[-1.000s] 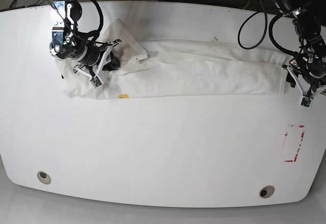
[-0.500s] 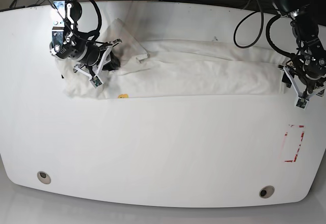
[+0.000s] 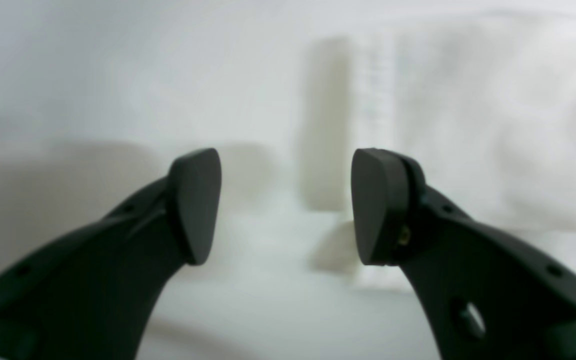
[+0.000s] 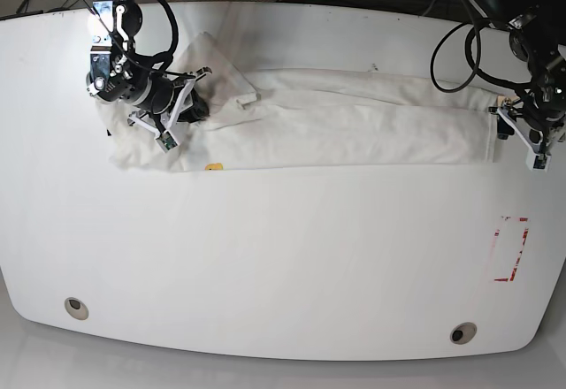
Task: Layout the t-shirt on the table in an organized manner, then fold the t-shirt properly
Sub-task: 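Open the left gripper and shift it along the shirt end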
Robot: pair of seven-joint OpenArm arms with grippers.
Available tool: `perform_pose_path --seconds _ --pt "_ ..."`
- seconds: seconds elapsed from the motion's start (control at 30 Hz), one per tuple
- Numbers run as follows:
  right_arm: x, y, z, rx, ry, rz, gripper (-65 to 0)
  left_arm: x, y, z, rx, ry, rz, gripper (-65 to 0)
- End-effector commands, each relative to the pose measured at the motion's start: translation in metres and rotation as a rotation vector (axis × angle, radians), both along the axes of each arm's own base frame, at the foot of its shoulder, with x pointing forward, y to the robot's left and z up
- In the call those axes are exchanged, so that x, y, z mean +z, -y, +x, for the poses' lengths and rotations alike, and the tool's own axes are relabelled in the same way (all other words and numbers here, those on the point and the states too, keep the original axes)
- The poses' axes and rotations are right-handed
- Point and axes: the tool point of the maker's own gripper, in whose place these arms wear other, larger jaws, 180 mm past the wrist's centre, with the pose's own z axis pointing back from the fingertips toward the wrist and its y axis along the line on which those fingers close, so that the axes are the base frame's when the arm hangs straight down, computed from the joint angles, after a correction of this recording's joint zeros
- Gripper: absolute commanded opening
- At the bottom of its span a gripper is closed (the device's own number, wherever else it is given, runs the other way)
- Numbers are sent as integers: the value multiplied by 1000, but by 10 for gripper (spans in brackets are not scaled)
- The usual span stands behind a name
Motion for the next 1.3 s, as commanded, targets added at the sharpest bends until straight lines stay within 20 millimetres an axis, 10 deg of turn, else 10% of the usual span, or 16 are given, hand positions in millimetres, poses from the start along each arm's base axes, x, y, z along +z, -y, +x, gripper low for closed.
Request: perform_pose_path --seconds 0.0,1.27 --pt "7 1 5 9 24 -1 -568 13 -2 13 -6 63 -13 -259" --pt "7 1 5 7 24 1 -568 -39 48 5 -111 -56 -152 -313"
